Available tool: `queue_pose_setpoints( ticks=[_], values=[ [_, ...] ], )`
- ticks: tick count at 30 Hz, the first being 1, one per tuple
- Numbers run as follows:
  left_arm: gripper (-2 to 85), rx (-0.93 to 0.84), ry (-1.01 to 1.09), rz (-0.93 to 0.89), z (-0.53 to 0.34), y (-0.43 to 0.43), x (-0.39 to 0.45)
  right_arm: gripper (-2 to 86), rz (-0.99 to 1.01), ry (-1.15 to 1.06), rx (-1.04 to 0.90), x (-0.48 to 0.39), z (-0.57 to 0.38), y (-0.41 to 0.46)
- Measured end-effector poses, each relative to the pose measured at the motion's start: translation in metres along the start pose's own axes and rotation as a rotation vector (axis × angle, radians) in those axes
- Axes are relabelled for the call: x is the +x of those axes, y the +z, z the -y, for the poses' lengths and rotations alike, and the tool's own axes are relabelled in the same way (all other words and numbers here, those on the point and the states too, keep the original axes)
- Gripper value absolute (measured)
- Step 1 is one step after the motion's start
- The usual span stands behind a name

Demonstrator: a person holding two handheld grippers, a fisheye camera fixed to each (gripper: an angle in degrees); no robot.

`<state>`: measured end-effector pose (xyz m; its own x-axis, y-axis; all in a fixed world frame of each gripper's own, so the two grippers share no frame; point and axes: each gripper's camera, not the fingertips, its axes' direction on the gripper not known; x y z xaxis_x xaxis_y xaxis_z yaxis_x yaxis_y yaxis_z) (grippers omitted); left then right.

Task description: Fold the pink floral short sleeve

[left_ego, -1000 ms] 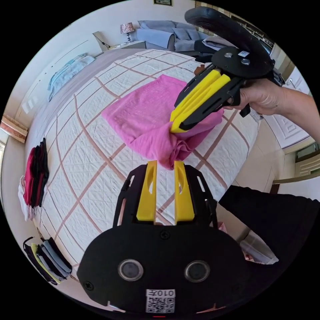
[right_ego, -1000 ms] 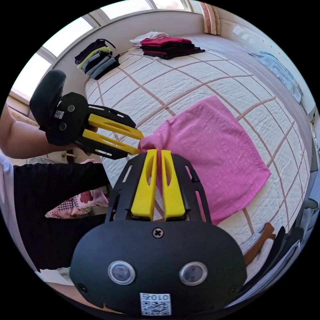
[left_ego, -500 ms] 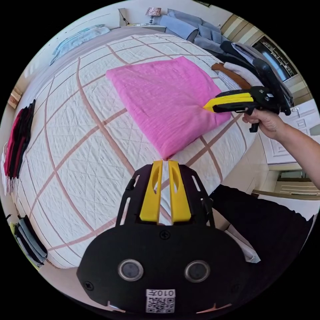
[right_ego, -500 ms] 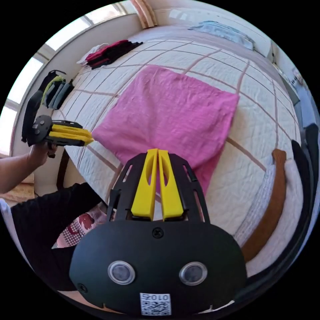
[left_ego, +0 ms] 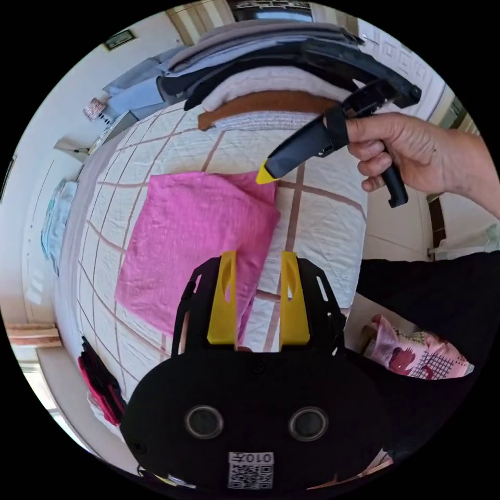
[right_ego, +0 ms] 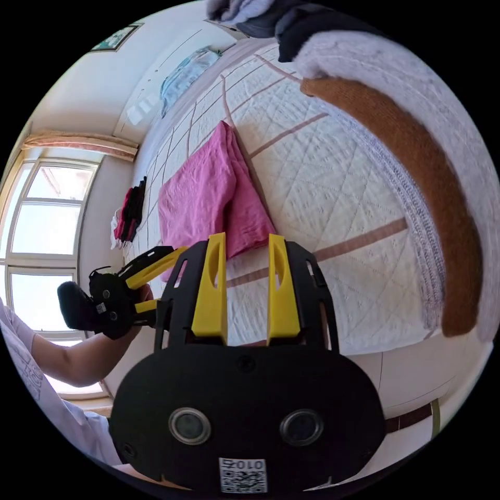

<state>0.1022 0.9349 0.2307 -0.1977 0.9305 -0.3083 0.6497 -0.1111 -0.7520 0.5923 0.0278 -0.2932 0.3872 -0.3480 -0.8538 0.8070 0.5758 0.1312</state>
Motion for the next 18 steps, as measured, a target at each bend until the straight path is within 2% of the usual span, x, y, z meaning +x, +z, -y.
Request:
queue_pose_setpoints(
  ticks=[3, 8, 11, 18],
  values=[
    [11.9, 0.030, -0.013, 0.032, 0.007, 0.002, 0.015, 10.5, -0.027, 0.008, -0.024, 0.006, 0.002, 0.004],
    [12.1, 0.126, -0.130, 0.026, 0.003, -0.027, 0.017, 10.5, -0.218, -0.082, 0.059, -0.012, -0.004, -0.012],
    [12.1, 0.124, -0.165, 0.026, 0.004, -0.031, 0.026, 10.5, -0.209, -0.098, -0.027, -0.005, -0.001, 0.015],
    [12.3, 0.118, -0.115, 0.087, 0.015, -0.039, 0.054, 6.7, -0.274, -0.022, 0.001, -0.009, -0.009, 0.029]
  ],
)
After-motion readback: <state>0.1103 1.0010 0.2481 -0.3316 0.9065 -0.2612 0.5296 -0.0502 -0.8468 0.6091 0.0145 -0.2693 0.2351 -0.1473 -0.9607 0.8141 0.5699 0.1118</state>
